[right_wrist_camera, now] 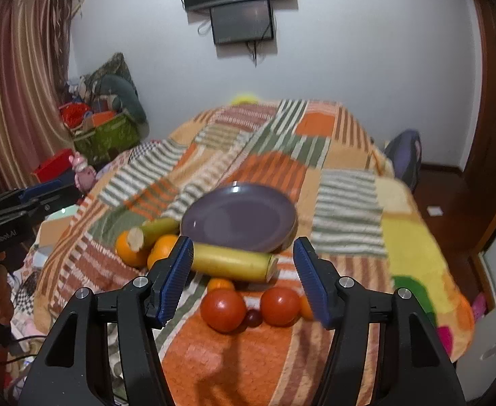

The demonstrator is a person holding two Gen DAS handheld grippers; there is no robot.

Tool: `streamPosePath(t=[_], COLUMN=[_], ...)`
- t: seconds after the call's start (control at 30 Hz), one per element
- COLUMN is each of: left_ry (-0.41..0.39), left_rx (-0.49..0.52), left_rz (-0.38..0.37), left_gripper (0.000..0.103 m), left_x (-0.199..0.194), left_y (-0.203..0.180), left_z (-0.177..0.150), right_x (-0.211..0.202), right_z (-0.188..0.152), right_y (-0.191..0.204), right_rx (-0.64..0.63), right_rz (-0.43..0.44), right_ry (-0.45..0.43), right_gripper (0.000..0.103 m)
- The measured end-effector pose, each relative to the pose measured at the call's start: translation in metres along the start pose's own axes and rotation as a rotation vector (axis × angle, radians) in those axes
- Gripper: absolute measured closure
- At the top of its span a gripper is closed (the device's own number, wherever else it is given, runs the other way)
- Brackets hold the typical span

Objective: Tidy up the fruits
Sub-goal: 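Grasp the yellow cylinder with right tool while left tool grasps stickered orange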

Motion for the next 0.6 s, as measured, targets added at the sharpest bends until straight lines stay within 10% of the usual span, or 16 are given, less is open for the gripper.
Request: streamPosePath(t=[0.6], left_ry=[0.305], left_rx=[-0.094], left_rz=[0.03], left_gripper=[0.052], left_x=[0.091], left_y=[0.062], left_z=[-0.059], right_x=[0.076], right_z=[-0.02], right_y=[0.023], right_rx=[-0.037], right_rz=[0.089], right_ry=[0.224], right_gripper=[0.042])
Point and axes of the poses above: each gripper's, at about its wrist camera, not at the fingertips, and x roughly the way its jaws point, y to its left, z to its top, the point moved 6 cm from there along x, roughly the way its jaws point, and after that the axes turned 12 degrees about -x, right-handed, at the moved point
